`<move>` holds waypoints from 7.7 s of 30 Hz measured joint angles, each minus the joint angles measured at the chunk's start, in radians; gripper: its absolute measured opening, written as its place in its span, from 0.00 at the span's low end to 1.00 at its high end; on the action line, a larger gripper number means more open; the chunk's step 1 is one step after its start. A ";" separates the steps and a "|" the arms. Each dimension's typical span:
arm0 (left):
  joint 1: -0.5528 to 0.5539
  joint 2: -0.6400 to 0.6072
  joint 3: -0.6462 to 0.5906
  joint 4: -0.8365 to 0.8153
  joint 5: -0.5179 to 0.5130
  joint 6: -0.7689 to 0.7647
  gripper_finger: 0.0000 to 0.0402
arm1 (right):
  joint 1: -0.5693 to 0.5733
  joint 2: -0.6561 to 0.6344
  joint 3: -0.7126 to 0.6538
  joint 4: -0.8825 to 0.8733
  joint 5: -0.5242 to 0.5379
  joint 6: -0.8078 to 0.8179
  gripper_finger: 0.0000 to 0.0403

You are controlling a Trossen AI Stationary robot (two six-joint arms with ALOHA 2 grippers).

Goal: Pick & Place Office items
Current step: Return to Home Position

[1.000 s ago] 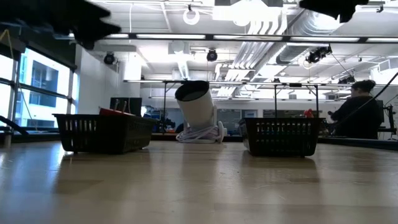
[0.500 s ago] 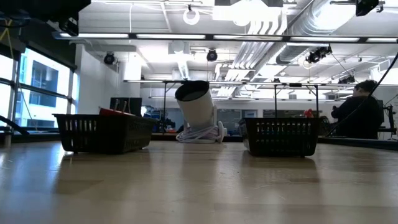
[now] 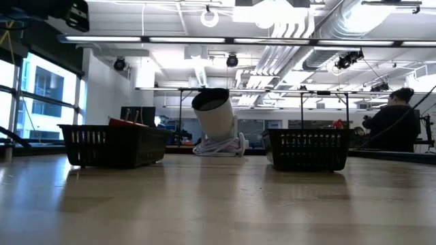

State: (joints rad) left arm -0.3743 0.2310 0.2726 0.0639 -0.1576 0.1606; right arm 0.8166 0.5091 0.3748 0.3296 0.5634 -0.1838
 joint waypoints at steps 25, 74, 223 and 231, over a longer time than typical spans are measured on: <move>0.599 0.000 -0.162 0.277 0.581 -0.199 0.00 | -0.707 -0.103 -0.156 0.061 -0.824 0.212 0.00; 1.242 0.148 -0.242 0.502 1.174 -0.356 0.00 | -1.270 -0.306 -0.343 0.237 -1.147 0.397 0.01; -0.091 -0.171 -0.244 -0.095 -0.968 -0.060 0.00 | -1.268 -0.380 -0.343 -0.332 -0.461 0.153 0.01; -0.086 -0.171 -0.262 -0.037 -0.755 0.034 0.00 | -1.268 -0.380 -0.344 -0.277 -0.533 0.163 0.01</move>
State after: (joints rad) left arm -0.4601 0.0601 0.0109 0.0268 -0.9130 0.1943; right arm -0.4519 0.1287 0.0307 0.0528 0.0300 -0.0204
